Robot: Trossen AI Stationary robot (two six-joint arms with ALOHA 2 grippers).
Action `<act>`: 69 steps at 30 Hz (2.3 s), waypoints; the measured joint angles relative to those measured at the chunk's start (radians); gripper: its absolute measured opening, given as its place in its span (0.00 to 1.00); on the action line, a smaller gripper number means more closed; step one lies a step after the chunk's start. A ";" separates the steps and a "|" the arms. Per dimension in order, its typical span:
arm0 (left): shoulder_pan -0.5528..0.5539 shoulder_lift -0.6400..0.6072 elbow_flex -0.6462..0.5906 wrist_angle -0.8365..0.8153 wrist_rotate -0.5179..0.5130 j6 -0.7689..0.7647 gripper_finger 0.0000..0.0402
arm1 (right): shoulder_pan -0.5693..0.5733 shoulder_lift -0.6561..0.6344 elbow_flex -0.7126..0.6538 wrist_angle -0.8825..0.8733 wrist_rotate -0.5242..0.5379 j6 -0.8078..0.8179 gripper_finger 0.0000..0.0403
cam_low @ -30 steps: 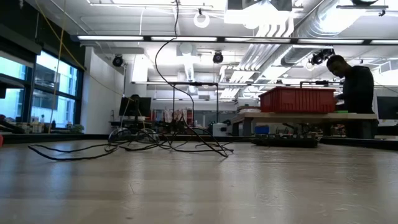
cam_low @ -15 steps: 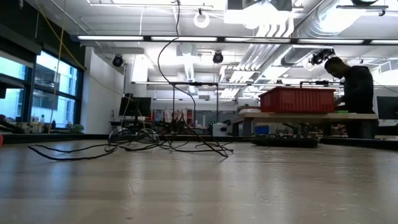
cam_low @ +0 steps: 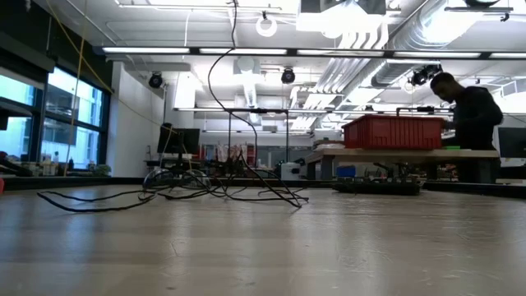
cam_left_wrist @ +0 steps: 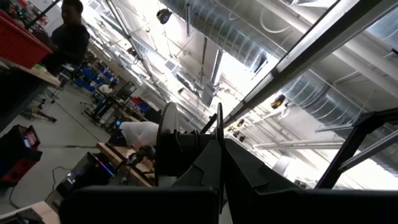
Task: Coil cords
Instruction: Coil the black wire on the black spool
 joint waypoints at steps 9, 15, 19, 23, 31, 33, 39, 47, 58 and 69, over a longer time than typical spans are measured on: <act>0.000 0.000 0.000 0.000 -0.006 0.000 0.00 | 0.000 0.000 0.000 -0.001 -0.017 -0.008 0.14; 0.000 0.000 0.000 0.000 -0.006 0.000 0.00 | -0.002 0.000 0.000 -0.002 -0.017 0.008 0.03; 0.000 0.000 0.000 0.000 -0.007 -0.007 0.00 | -0.002 0.000 0.000 -0.004 -0.018 0.008 0.03; 0.000 0.000 0.000 0.000 -0.007 -0.007 0.00 | -0.002 0.000 0.000 -0.008 -0.018 0.008 0.09; 0.000 0.000 0.000 0.000 -0.007 -0.008 0.00 | -0.002 0.000 0.000 -0.008 -0.018 -0.006 0.24; 0.000 0.000 0.000 0.000 -0.007 -0.008 0.00 | -0.003 0.000 0.000 -0.003 -0.018 -0.008 0.24; 0.000 0.000 0.000 0.000 -0.008 -0.008 0.00 | -0.016 0.001 0.000 0.039 -0.017 0.003 0.22; 0.000 0.000 0.000 0.000 -0.008 -0.008 0.00 | -0.020 0.001 0.000 0.034 -0.047 0.010 0.20; 0.000 0.000 0.000 0.000 -0.008 -0.008 0.00 | -0.021 0.001 0.000 0.027 -0.057 0.010 0.20; 0.000 0.000 0.000 0.000 -0.008 -0.008 0.00 | -0.028 0.001 0.000 0.000 -0.076 0.008 0.20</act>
